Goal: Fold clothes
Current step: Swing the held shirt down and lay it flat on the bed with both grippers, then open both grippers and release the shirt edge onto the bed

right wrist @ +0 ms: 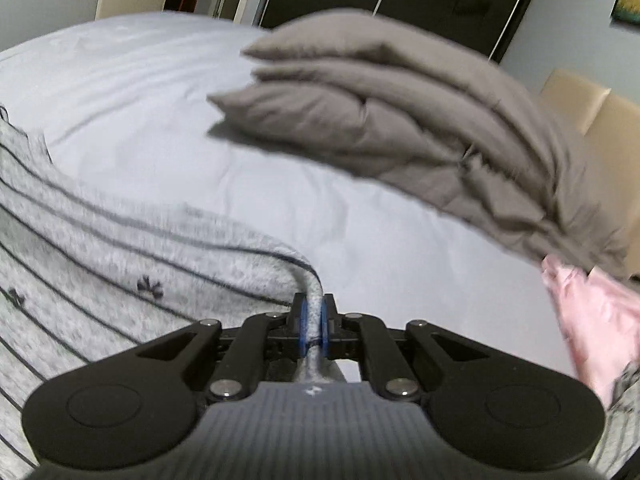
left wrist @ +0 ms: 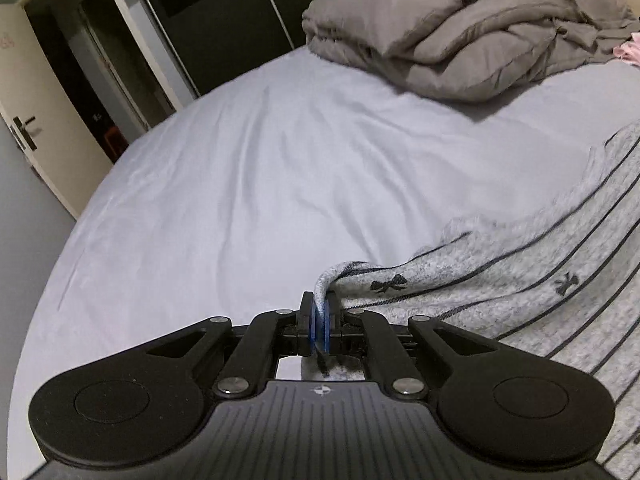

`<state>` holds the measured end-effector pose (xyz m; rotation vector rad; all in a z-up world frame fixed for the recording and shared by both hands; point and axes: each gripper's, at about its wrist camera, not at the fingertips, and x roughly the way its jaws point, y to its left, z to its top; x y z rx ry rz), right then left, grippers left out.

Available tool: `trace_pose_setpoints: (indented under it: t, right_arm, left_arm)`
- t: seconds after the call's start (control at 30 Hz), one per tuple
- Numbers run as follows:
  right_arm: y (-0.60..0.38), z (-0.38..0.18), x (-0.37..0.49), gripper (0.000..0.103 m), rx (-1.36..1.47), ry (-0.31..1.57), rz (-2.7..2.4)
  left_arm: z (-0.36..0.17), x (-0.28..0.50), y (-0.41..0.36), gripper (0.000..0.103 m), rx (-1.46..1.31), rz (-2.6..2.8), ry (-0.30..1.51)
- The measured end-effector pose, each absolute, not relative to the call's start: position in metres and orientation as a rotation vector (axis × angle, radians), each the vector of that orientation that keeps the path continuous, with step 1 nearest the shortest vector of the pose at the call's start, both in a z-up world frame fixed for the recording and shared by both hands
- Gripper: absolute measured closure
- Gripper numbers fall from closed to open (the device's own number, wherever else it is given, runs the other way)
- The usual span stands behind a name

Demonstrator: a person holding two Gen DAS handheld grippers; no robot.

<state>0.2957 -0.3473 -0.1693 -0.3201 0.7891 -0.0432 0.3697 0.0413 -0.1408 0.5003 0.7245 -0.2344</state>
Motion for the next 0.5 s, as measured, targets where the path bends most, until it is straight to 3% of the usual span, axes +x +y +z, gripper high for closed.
trace_pose_setpoints:
  t: [0.13, 0.2, 0.23, 0.27, 0.3, 0.37, 0.5]
  right_arm:
    - [-0.352, -0.182, 0.293, 0.092, -0.290, 0.826, -0.023]
    - [-0.355, -0.181, 0.293, 0.091, -0.256, 0.832, 0.008]
    - [-0.357, -0.177, 0.291, 0.082, -0.238, 0.825, 0.020]
    - [-0.359, -0.172, 0.287, 0.071, -0.218, 0.815, 0.032]
    - [-0.361, -0.166, 0.283, 0.049, -0.198, 0.803, 0.042]
    - [-0.365, -0.155, 0.273, 0.046, -0.161, 0.774, 0.049]
    - [-0.401, -0.135, 0.254, 0.048, -0.049, 0.745, 0.017]
  left_arm:
    - [-0.146, 0.367, 0.047, 0.100, 0.481, -0.225, 0.751]
    - [-0.143, 0.365, 0.048, 0.095, 0.470, -0.228, 0.749]
    - [-0.141, 0.366, 0.046, 0.091, 0.472, -0.228, 0.746]
    - [-0.137, 0.364, 0.046, 0.080, 0.477, -0.228, 0.739]
    - [-0.132, 0.362, 0.045, 0.070, 0.481, -0.229, 0.732]
    - [-0.122, 0.355, 0.046, 0.057, 0.489, -0.230, 0.710]
    - [-0.102, 0.339, 0.046, 0.056, 0.502, -0.235, 0.687]
